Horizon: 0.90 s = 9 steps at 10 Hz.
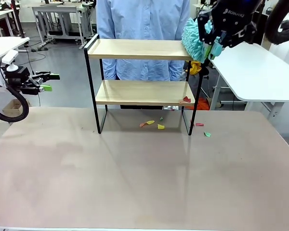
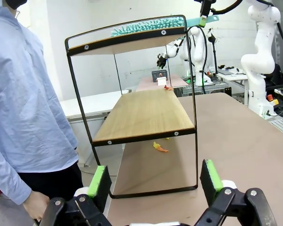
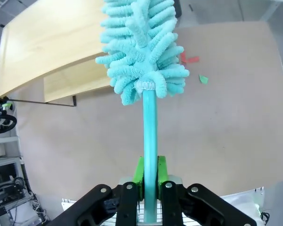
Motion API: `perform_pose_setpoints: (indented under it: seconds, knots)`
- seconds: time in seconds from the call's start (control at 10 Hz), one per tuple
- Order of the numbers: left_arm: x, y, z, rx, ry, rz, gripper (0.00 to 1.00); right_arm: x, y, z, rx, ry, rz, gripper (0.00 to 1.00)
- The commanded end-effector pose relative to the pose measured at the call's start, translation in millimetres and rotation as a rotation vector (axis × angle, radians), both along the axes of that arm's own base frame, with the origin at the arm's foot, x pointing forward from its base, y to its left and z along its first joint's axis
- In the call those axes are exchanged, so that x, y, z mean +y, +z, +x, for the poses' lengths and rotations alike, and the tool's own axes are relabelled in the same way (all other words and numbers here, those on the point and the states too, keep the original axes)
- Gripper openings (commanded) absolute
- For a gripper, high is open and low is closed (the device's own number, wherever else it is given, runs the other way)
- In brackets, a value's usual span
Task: Clean the shelf.
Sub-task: Clean the specific section of the Shelf indicated by the human with the Duster.
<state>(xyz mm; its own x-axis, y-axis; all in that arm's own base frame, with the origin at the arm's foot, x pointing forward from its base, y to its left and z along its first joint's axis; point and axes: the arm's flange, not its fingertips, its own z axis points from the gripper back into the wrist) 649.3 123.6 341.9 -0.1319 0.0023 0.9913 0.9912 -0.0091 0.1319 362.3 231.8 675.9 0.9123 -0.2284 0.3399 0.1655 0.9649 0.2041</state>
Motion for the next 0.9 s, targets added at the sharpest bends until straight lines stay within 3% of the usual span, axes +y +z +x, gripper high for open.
perform_pose_setpoints:
  seconds: [0.0,0.2,0.4,0.6,0.8]
  knots:
    - [0.0,2.1,-2.0,-0.007,-0.006,0.007,1.00,1.3,3.6,-4.0,-0.008,0.007,0.004,0.13]
    - [0.0,2.1,-2.0,-0.007,-0.006,0.007,1.00,-7.3,23.0,-18.6,-0.139,0.199,0.150,0.13]
    - [0.0,2.1,-2.0,-0.007,-0.006,0.007,1.00,-5.1,28.0,-27.0,-0.177,0.452,0.257,0.13]
    - [0.0,2.1,-2.0,-0.007,-0.006,0.007,1.00,2.0,26.2,-36.7,-0.150,0.738,0.317,0.13]
    - [0.0,2.1,-2.0,-0.007,-0.006,0.007,1.00,8.1,14.8,-50.3,-0.001,1.050,0.247,0.13]
